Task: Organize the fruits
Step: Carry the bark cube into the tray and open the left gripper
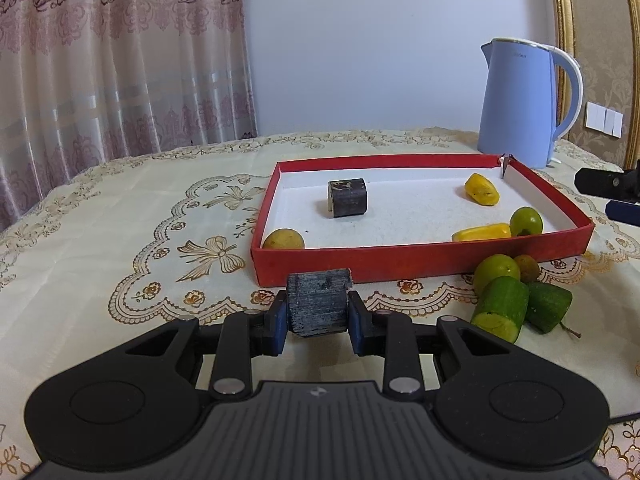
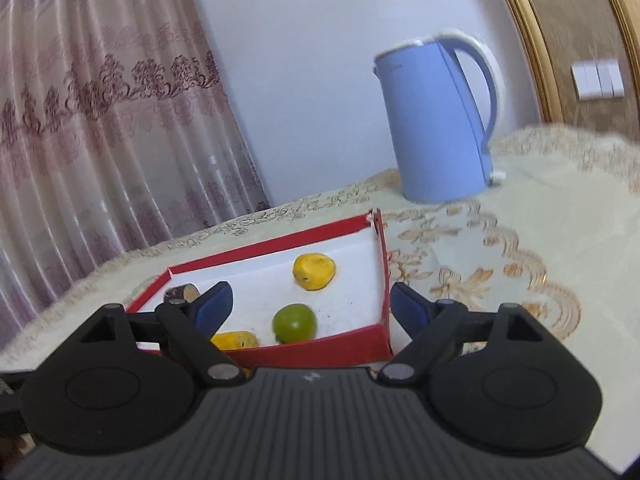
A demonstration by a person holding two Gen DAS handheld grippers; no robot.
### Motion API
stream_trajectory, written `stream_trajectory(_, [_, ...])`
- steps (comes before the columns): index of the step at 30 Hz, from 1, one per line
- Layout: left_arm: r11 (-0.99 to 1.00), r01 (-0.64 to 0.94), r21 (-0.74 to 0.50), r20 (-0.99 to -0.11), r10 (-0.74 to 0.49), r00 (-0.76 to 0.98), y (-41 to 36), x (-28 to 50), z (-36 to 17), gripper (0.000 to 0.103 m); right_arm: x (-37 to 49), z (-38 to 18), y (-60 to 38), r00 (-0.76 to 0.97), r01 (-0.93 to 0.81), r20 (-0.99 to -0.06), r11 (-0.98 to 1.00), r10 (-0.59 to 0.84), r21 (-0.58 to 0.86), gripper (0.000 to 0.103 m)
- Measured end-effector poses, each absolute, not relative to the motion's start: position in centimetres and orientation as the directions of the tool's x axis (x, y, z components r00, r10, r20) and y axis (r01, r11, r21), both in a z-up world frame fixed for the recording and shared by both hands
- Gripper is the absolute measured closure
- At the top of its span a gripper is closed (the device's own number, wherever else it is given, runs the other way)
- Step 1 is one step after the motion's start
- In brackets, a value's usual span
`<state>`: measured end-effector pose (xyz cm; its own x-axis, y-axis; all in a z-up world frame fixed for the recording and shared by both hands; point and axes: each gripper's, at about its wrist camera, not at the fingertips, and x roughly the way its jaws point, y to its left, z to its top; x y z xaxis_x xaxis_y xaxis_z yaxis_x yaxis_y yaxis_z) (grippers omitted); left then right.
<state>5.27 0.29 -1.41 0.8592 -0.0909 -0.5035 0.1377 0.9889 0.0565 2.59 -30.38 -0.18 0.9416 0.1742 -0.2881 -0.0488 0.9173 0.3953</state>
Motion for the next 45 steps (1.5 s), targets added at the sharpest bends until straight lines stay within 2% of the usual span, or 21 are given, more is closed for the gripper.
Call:
stream_trajectory(6, [0.982,0.178,0.061,-0.546,-0.117,0.830,-0.8,5.8,-0.4,0.074,2.9,-0.6,-30.8,0.934,-0.070,-0.288,0.899,0.212,0.433,0.018])
stream_trajectory(11, [0.970,0.209,0.125,-0.512,-0.118,0.851,-3.6,7.5,1.9,0.074,2.7,-0.6,-30.6,0.935,-0.079,-0.282,0.902,0.215,0.425,0.018])
stream_trajectory(15, [0.957,0.247,0.151,-0.524,-0.134,0.841,-6.2,10.5,2.8,0.074,2.8,-0.7,-30.7,0.934,-0.077,-0.285,0.898,0.217,0.432,0.018])
stream_trajectory(18, [0.951,0.265,0.161,-0.555,-0.135,0.821,-7.7,13.3,2.7,0.074,2.9,-0.8,-30.6,0.930,-0.074,-0.295,0.900,0.218,0.430,0.018])
stream_trajectory(21, [0.954,0.269,0.135,-0.576,-0.145,0.804,-8.7,16.0,2.6,0.074,2.9,-0.9,-30.8,0.931,-0.061,-0.301,0.898,0.209,0.435,0.013])
stream_trajectory(31, [0.951,0.244,0.188,-0.635,-0.072,0.769,-12.2,23.4,0.5,0.073,3.3,-1.4,-31.3,0.925,-0.042,-0.313,0.879,0.214,0.475,0.013])
stream_trajectory(32, [0.951,0.238,0.197,-0.637,-0.061,0.768,-12.3,23.5,0.3,0.071,3.3,-1.4,-31.3,0.925,-0.044,-0.312,0.878,0.215,0.477,0.013])
stream_trajectory(33, [0.951,0.227,0.209,-0.632,-0.046,0.773,-12.4,23.5,0.2,0.062,3.3,-1.4,-31.4,0.926,-0.046,-0.310,0.877,0.217,0.479,0.013])
stream_trajectory(34, [0.952,0.216,0.215,-0.626,-0.035,0.779,-12.3,23.4,0.4,0.049,3.3,-1.4,-31.4,0.926,-0.049,-0.305,0.874,0.220,0.483,0.013])
stream_trajectory(36, [0.956,0.194,0.222,-0.599,-0.024,0.801,-11.9,22.5,1.3,0.032,3.3,-1.5,-31.6,0.929,-0.053,-0.294,0.867,0.225,0.495,0.013])
stream_trajectory(40, [0.948,0.148,0.282,-0.509,0.017,0.860,-10.0,17.8,3.8,0.020,3.3,-1.6,-31.9,0.930,-0.053,-0.286,0.852,0.232,0.521,0.013])
stream_trajectory(45, [0.946,0.184,0.266,-0.481,-0.035,0.876,-6.2,10.1,4.4,0.019,3.4,-1.6,-31.9,0.931,-0.067,-0.273,0.846,0.244,0.528,0.013])
